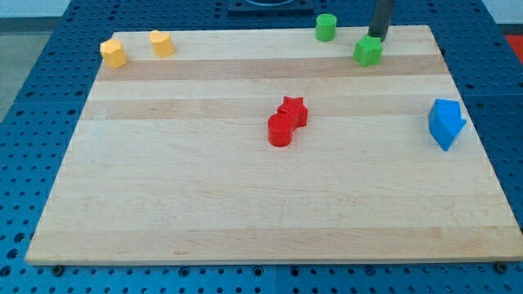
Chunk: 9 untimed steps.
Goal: Slide the heart close to red star
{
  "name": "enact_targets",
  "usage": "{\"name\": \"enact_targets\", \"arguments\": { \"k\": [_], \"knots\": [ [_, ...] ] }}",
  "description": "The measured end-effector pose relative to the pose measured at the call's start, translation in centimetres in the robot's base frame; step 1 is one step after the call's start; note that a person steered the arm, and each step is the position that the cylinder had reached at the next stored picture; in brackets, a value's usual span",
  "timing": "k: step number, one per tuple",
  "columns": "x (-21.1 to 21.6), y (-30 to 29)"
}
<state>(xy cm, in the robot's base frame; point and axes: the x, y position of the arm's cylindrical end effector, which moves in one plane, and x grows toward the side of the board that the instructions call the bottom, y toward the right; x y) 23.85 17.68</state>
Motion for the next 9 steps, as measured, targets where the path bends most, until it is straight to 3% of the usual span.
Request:
{"name": "enact_targets", "arguments": {
  "k": [2, 3, 4, 5, 7, 8, 9],
  "knots": [
    [8.6, 3.7],
    [8.3, -4.1],
    [6.3, -7.0],
    [3.7, -4.6],
    [3.1, -15.9],
    [0.4, -2.5],
    [-4.3, 0.6]
  ]
}}
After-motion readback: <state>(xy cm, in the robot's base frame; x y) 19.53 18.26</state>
